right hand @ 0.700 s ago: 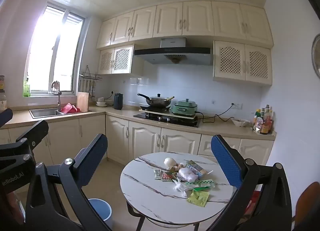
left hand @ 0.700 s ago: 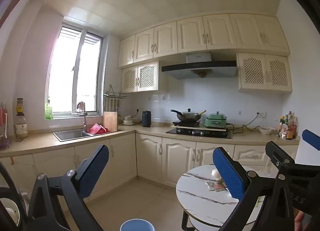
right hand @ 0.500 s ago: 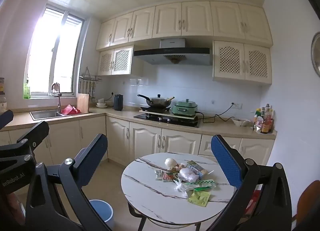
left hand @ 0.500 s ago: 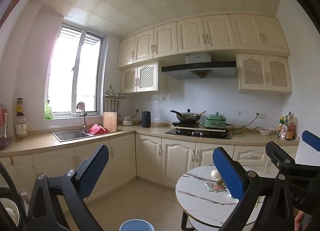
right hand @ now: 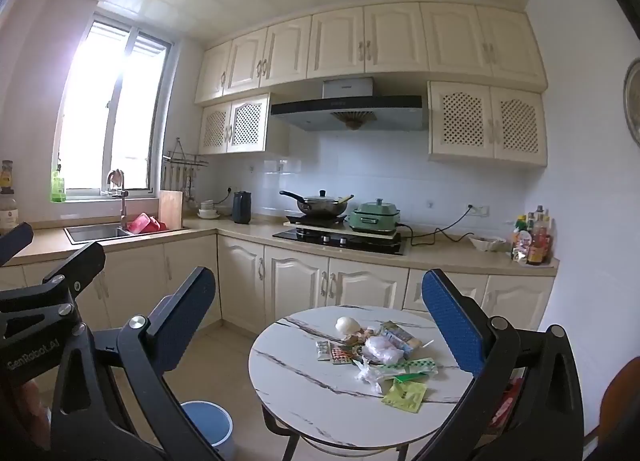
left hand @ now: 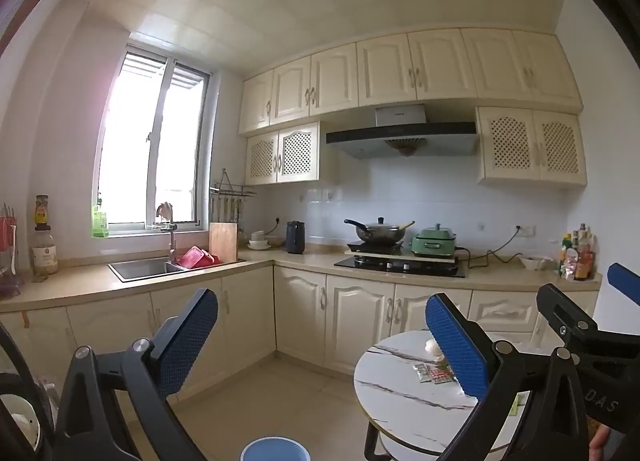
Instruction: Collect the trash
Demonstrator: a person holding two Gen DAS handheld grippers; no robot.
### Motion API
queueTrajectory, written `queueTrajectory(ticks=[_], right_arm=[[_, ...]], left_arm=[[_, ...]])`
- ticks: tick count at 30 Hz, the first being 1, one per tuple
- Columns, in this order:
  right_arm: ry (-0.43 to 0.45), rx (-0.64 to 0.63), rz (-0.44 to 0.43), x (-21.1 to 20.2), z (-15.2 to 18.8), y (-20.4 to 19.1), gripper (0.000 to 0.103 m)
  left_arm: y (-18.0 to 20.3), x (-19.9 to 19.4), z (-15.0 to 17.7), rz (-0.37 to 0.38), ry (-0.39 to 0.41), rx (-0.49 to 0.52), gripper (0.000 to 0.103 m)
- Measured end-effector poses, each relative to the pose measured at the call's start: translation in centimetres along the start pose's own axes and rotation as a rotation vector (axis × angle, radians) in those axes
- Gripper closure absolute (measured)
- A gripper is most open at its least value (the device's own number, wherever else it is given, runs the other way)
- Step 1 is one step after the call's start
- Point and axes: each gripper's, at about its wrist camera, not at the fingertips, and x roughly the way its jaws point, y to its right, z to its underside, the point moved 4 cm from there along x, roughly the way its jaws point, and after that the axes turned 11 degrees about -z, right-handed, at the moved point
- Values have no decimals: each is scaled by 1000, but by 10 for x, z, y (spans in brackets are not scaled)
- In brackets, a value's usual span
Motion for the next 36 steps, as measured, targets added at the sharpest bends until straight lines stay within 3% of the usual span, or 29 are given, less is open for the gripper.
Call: queueTrajectory(ticks=[36], right_arm=[[7, 11, -7, 1, 4, 1, 0]], left_arm=[[-1, -5, -2, 3, 15, -5, 1]])
